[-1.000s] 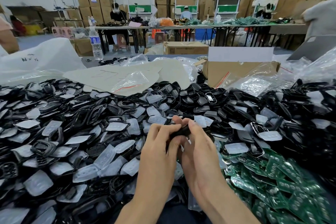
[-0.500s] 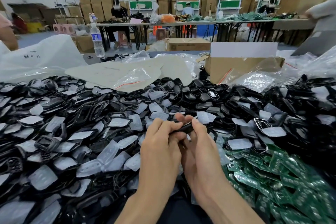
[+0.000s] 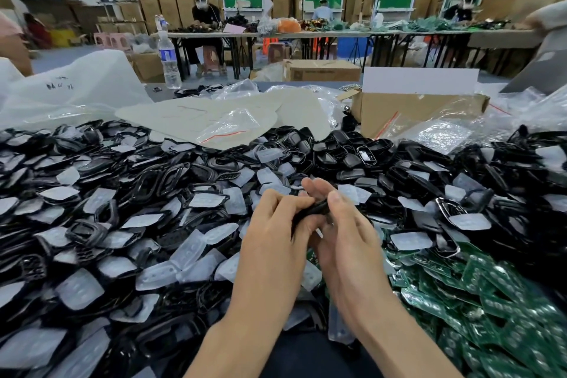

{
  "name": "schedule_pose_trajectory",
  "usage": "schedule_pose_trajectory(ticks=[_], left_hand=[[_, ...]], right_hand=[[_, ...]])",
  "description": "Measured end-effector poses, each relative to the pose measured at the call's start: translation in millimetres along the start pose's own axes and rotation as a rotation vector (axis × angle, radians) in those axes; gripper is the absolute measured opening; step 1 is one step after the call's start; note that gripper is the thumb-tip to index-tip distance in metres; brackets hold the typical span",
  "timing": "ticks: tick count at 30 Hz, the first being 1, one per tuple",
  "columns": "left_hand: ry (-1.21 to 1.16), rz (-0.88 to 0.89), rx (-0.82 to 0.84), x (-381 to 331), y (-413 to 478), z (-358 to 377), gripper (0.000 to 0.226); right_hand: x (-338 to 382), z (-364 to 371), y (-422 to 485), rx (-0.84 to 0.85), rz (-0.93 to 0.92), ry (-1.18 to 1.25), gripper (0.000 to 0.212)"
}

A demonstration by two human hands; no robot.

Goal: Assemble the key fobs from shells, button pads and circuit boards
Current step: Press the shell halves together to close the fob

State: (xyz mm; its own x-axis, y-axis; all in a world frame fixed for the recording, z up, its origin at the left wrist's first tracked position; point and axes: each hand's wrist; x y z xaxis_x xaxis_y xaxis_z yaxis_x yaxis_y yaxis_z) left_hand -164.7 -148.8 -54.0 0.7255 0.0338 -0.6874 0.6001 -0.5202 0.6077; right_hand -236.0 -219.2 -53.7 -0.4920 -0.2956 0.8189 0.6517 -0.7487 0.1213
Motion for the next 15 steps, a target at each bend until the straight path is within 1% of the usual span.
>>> schedule_pose_trajectory(ticks=[7,15], left_hand=[[0.011,0.003,-0.039,-4.3,1.2,1.9,0.009],[0.072,-0.013,-0.068,-4.6,0.7,3.9,0.009]], right_hand=[[-4.2,0.2,1.2,0.020,0.003,0.006,0.031],[-10.1,1.1,0.4,0.010,-0.010,0.022,0.030]])
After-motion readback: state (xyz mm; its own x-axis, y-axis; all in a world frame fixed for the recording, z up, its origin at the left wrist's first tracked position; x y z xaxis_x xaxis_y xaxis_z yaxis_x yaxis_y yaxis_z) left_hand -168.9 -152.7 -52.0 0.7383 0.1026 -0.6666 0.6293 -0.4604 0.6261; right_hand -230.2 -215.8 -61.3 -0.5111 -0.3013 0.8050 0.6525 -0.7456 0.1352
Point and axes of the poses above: each hand's wrist, its own y-axis towards the middle knuckle, its own z-axis out of the palm, x = y × z, and after that the axes turned 1 degree about -x, right-handed
